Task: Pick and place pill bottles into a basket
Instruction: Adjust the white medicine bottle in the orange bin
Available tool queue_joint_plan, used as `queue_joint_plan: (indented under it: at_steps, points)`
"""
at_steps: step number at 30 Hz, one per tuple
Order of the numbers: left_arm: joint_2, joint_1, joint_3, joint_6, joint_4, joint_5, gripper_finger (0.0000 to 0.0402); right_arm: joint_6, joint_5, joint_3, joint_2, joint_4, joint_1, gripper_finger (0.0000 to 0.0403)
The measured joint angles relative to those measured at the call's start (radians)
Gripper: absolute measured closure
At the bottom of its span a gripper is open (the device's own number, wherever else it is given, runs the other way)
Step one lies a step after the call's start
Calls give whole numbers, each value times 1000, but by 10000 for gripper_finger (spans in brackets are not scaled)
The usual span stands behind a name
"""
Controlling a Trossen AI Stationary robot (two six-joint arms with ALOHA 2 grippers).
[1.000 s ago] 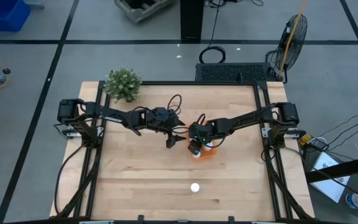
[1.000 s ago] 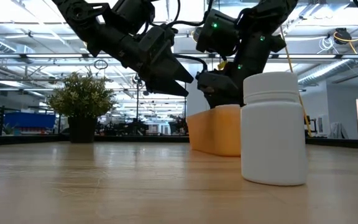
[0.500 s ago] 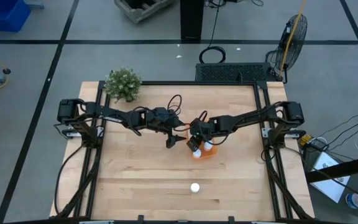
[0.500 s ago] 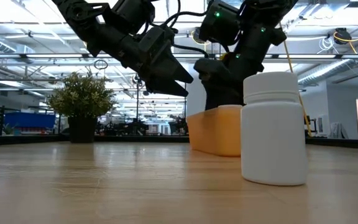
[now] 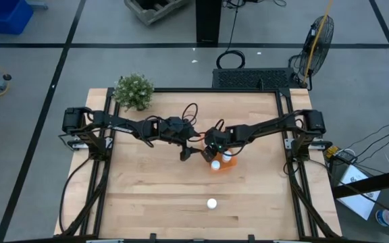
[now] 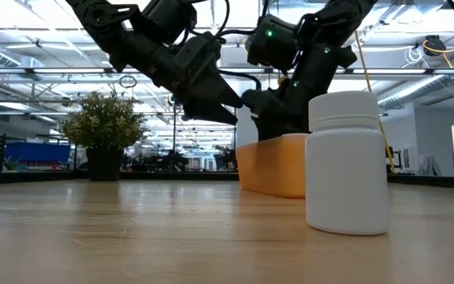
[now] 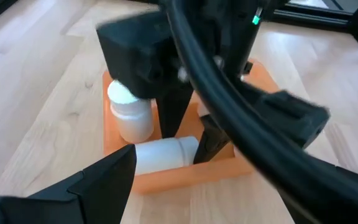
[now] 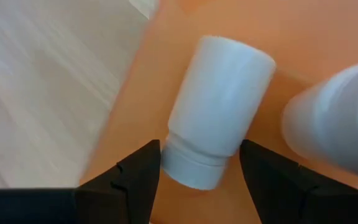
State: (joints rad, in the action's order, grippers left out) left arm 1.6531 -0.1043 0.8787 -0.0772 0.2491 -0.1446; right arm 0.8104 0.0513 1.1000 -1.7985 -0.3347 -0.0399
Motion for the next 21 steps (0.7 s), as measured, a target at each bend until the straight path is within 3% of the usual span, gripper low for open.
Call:
queue_joint_plan:
  at_steps: [8, 13, 21]
  points:
    - [0, 0, 0, 0, 3, 15, 41, -42, 1, -2, -31, -11, -2, 204]
    - [1, 0, 0, 1, 3, 15, 41, -74, 23, -3, -27, 12, 0, 254]
    - [0, 1, 1, -4, 5, 15, 41, -121, 53, -3, 20, 3, 26, 256]
